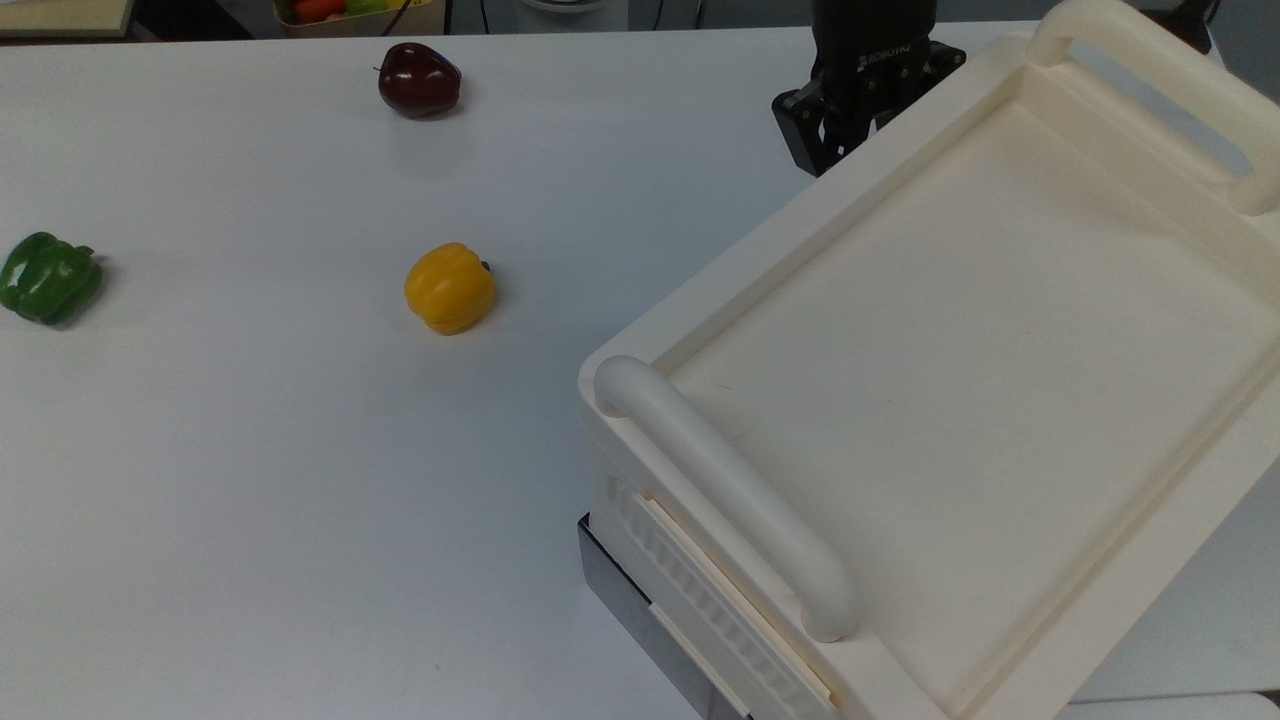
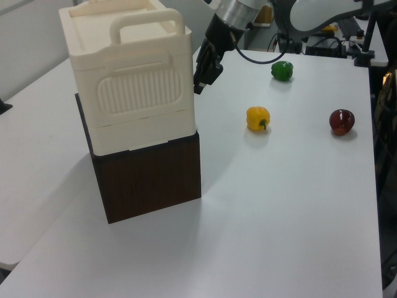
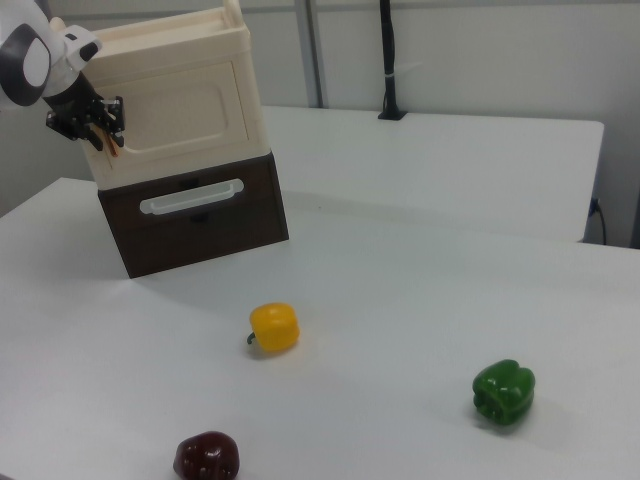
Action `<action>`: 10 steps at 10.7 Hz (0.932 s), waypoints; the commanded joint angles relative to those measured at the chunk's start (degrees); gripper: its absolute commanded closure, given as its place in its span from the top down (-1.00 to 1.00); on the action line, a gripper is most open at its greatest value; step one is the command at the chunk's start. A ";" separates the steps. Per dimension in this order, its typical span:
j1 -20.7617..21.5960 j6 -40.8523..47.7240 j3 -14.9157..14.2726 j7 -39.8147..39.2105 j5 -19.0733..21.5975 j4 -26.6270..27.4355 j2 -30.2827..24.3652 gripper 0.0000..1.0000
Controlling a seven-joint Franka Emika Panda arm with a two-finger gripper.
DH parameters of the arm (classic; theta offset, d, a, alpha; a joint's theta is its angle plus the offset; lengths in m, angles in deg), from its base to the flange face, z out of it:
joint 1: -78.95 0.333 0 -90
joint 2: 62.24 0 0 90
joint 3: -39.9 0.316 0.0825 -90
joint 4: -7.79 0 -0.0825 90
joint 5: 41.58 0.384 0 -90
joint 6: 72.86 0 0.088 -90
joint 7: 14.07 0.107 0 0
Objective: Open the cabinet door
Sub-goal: 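Grasp the edge of the cabinet door with the gripper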
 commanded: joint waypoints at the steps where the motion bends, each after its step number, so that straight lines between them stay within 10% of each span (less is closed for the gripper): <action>1: 0.68 -1.07 -0.11 1.54 -1.51 -0.87 0.41 -0.46; 10: 0.94 -1.68 -0.20 1.54 -2.47 -0.86 0.76 -0.65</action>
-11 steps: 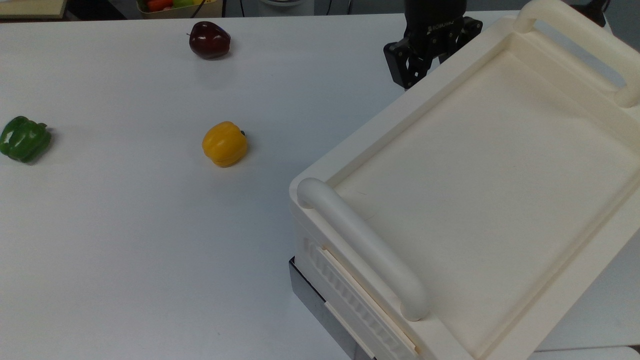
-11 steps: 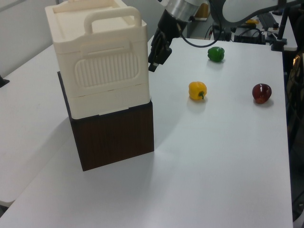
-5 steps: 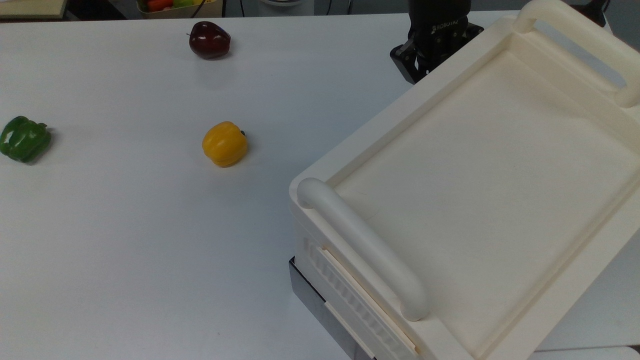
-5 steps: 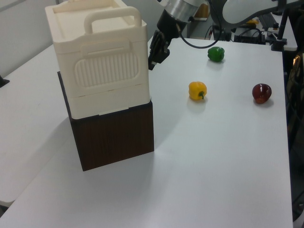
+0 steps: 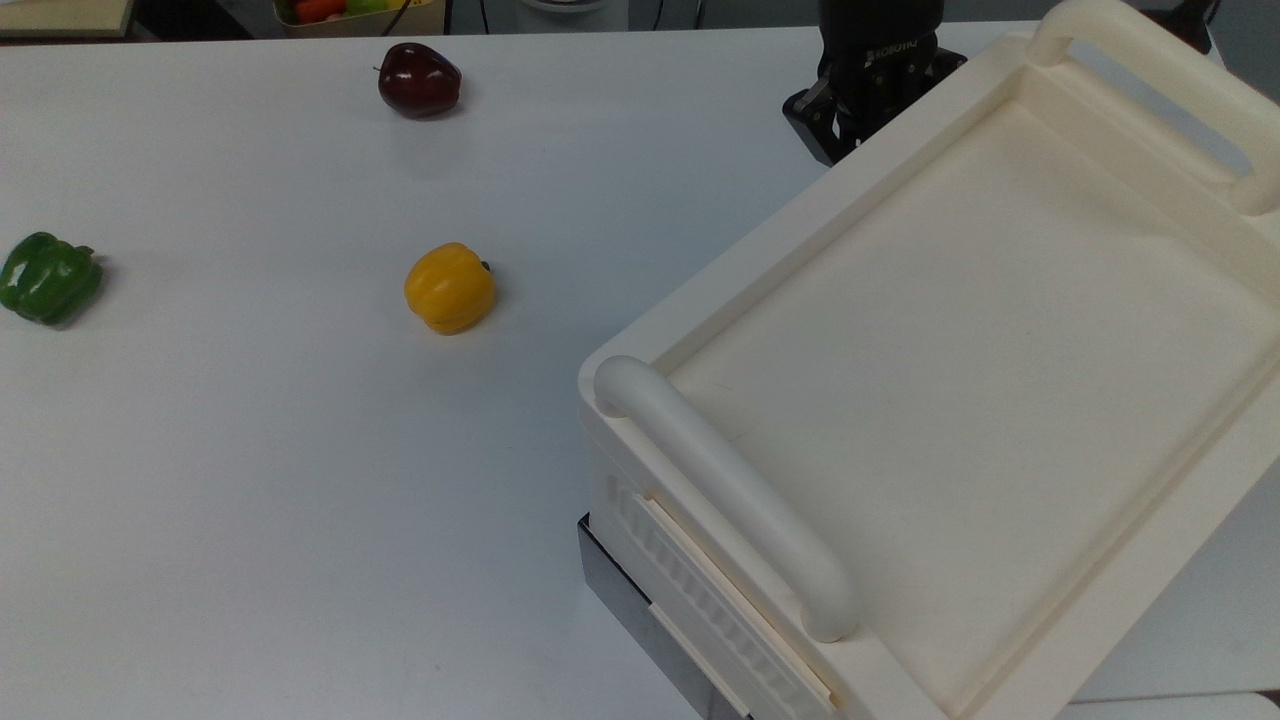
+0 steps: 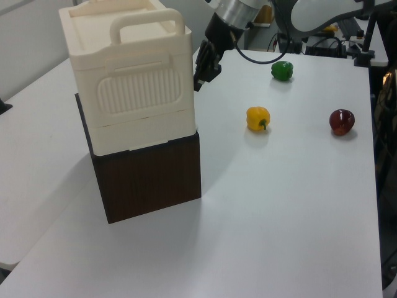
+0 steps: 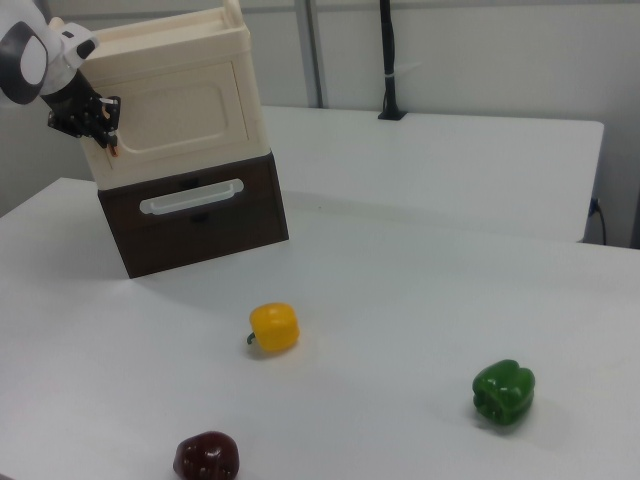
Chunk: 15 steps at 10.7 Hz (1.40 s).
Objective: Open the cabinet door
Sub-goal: 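Grasp the edge of the cabinet door with the gripper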
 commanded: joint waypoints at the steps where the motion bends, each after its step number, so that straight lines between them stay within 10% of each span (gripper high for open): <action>1: 0.73 -2.93 -0.20 1.60 -1.86 -0.52 0.75 -0.65; 5: 0.73 -2.68 -0.29 1.51 -2.12 -0.25 0.05 -1.00; 15: 0.12 3.21 -0.73 1.16 -0.98 5.97 -6.18 -1.00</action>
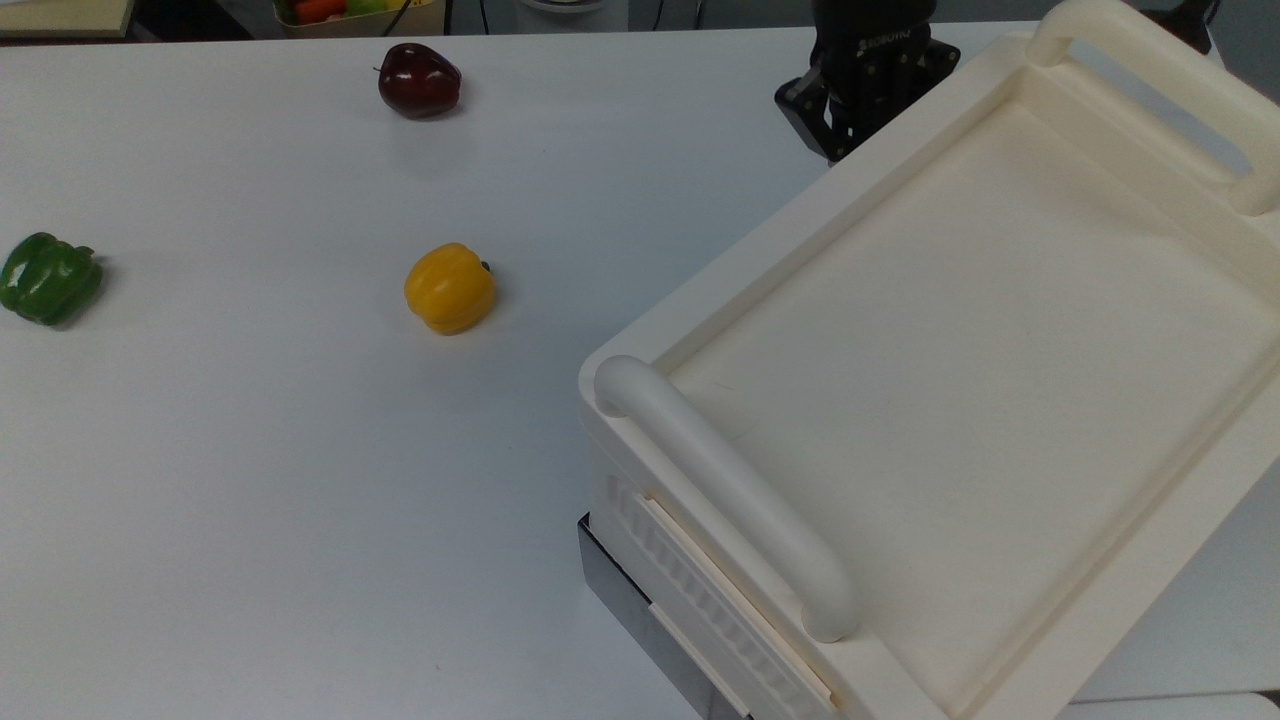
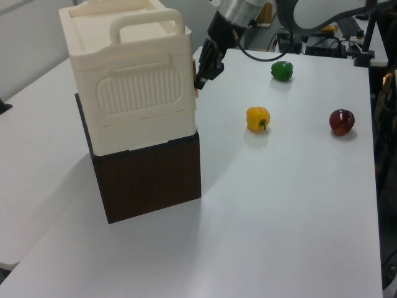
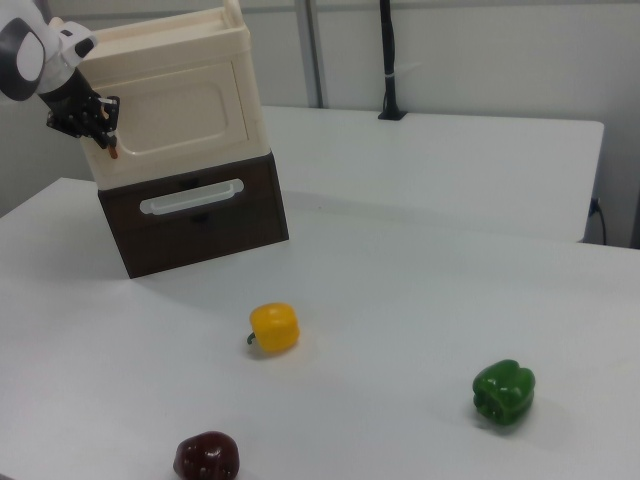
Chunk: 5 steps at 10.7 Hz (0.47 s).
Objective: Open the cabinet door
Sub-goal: 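Grasp the edge of the cabinet door with the gripper, then swing the door outward on its hinge with the gripper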
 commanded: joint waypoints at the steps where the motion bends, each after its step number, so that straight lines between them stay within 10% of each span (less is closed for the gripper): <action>1: -0.10 1.34 -0.48 0.50 -0.69 6.37 -5.23 -1.00; 5: -3.08 6.24 -0.48 0.50 2.38 9.01 -9.44 -0.99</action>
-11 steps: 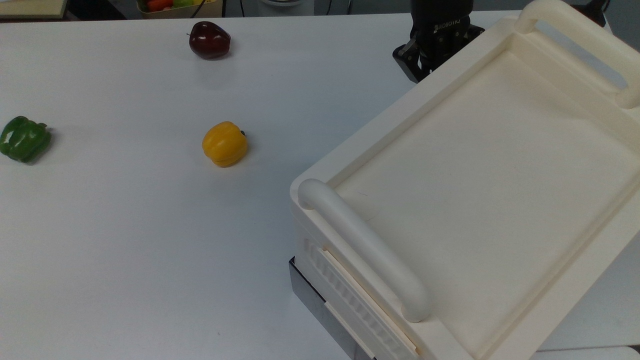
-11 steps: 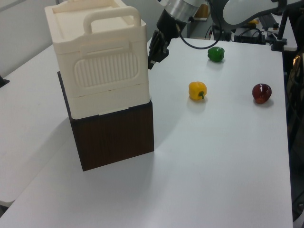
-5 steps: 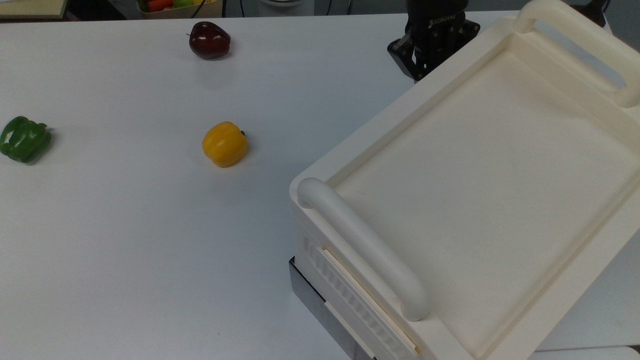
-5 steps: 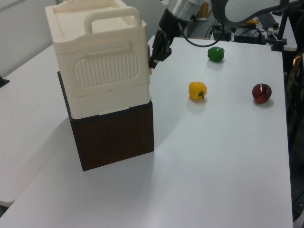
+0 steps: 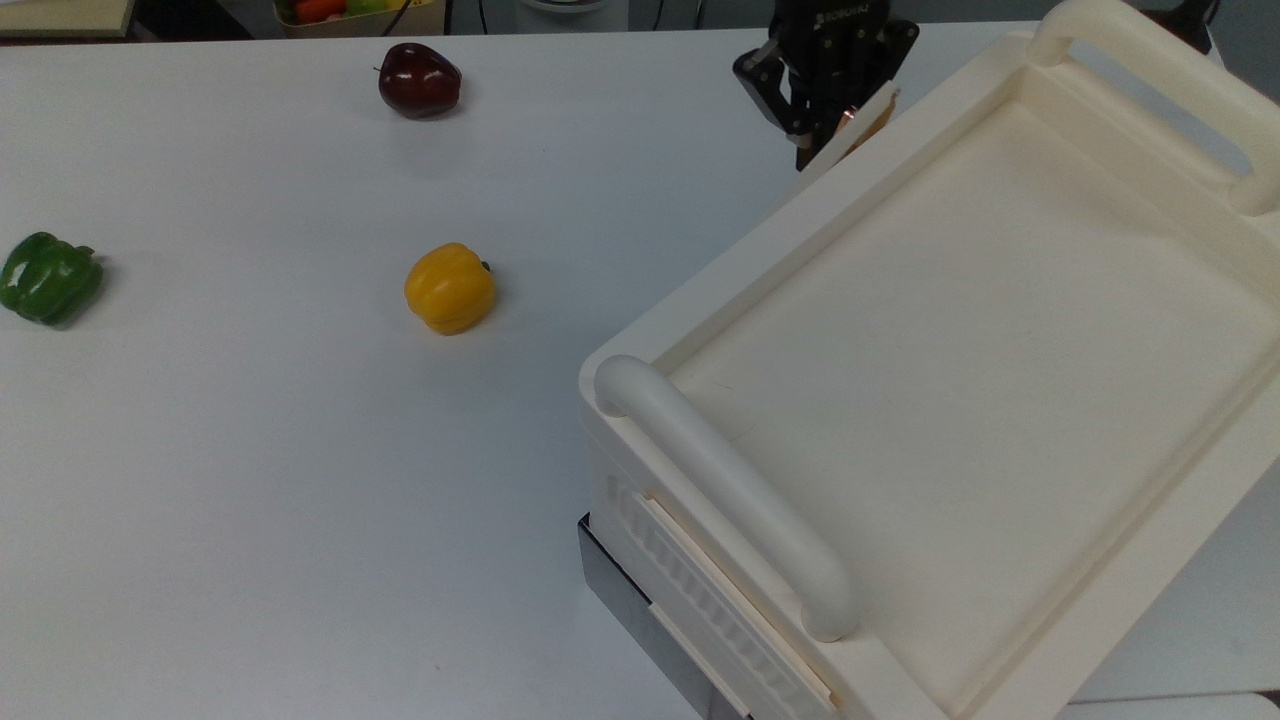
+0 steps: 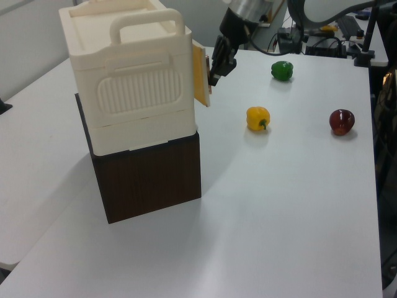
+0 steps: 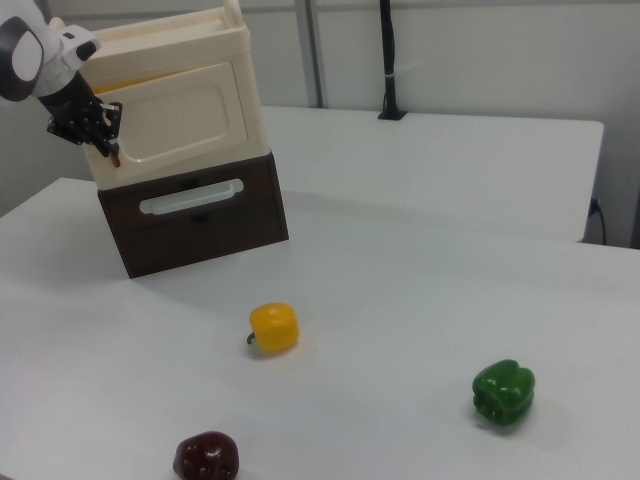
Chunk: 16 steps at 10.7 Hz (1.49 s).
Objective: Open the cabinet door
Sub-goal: 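Swing the door outward on its hinge with the gripper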
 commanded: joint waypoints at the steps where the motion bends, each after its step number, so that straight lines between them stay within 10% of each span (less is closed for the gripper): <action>1: -2.79 7.98 -0.14 1.03 1.78 4.37 -6.24 -0.85; 5: -9.55 23.63 -0.32 6.19 1.69 4.46 -9.15 1.00; 11: -19.49 29.64 -2.34 13.15 1.69 4.02 -11.34 1.00; 16: -19.94 34.20 -5.93 13.51 2.30 3.05 -12.40 1.00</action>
